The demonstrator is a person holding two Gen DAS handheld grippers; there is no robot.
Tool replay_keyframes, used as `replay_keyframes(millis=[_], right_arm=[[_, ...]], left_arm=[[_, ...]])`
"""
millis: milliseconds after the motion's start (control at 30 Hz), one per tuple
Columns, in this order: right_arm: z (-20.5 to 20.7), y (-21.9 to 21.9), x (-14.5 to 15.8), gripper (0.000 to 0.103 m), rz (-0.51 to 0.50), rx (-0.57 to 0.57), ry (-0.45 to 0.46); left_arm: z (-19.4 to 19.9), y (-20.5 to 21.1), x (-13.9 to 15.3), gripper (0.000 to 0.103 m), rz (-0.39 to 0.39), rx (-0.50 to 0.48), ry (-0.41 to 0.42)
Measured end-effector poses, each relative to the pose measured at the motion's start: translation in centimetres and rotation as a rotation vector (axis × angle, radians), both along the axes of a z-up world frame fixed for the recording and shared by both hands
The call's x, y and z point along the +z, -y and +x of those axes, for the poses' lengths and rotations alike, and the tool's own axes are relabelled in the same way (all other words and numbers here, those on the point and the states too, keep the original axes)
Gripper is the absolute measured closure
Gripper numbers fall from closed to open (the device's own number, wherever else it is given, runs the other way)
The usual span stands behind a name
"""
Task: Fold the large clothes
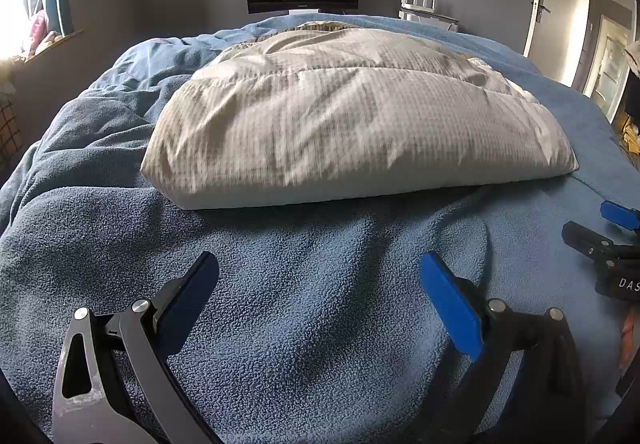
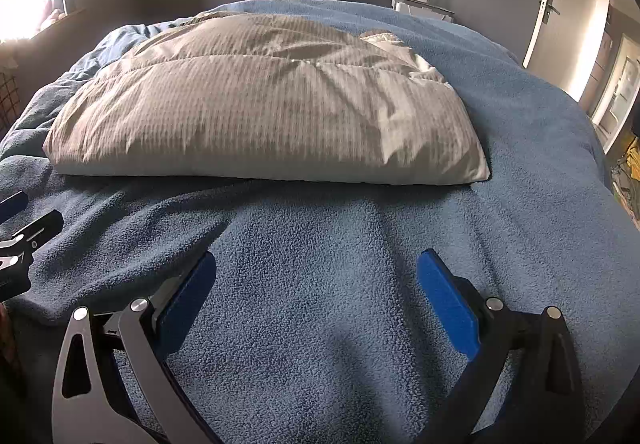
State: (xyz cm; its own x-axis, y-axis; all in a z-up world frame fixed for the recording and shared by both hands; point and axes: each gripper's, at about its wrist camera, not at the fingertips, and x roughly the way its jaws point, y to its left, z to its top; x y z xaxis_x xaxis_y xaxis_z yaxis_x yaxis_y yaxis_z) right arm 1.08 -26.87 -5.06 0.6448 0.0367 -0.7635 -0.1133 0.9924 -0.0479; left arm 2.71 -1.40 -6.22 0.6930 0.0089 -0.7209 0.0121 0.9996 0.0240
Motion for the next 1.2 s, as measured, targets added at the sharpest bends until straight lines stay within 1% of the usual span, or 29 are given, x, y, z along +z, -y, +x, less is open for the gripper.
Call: replay_keyframes(millis=[1200], right_arm=[[-0.02, -0.32, -0.21, 0.007, -0.013, 0.009, -0.004]], left_arm=[[0.00, -0.15, 0.09, 0.006, -0.003, 0.003, -0.001]])
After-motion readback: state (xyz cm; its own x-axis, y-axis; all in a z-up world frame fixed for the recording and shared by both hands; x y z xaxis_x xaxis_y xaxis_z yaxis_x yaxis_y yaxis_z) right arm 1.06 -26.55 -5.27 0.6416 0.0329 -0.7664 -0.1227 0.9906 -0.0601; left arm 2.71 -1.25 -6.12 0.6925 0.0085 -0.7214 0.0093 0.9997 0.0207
